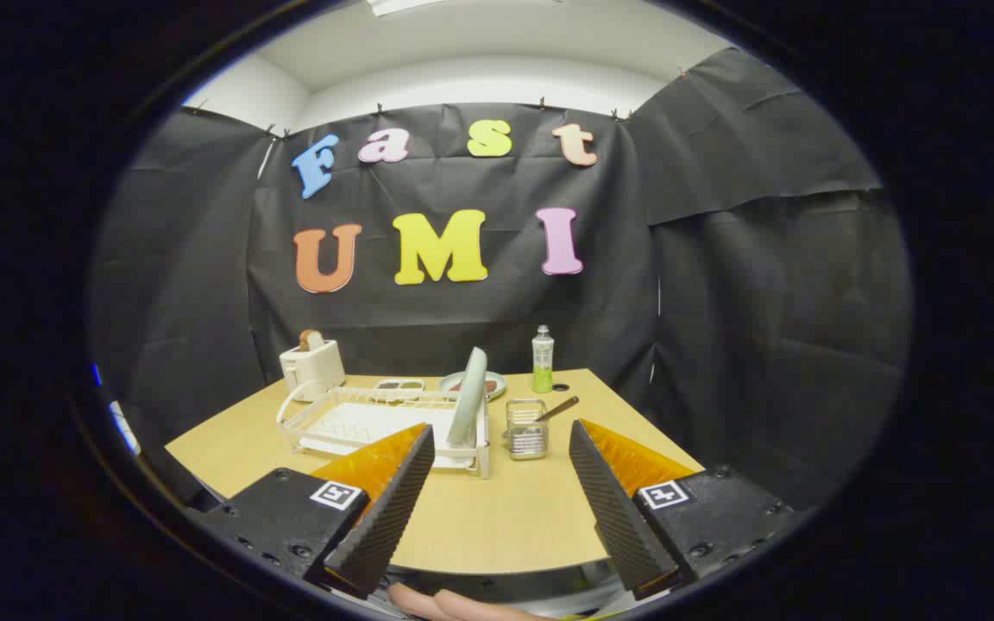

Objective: Take the plate from the dish rack, then take the spoon from the basket and place it into the plate.

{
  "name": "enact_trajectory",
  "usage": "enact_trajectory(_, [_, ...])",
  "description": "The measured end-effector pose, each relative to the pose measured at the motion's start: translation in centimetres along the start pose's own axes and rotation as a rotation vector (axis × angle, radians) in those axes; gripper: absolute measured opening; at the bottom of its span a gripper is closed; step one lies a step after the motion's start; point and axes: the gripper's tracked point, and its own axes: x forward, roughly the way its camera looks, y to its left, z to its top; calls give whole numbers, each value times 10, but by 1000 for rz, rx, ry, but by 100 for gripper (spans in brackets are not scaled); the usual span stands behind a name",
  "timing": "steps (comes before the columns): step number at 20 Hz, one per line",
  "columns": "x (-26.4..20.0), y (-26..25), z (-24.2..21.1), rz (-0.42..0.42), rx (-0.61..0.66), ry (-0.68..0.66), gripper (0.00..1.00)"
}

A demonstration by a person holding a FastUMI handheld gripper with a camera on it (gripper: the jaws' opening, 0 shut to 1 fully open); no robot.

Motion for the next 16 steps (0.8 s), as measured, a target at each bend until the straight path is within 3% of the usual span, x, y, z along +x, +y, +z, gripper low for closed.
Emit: enact_trajectory(16, [2,11,-4,37,-1,13,100])
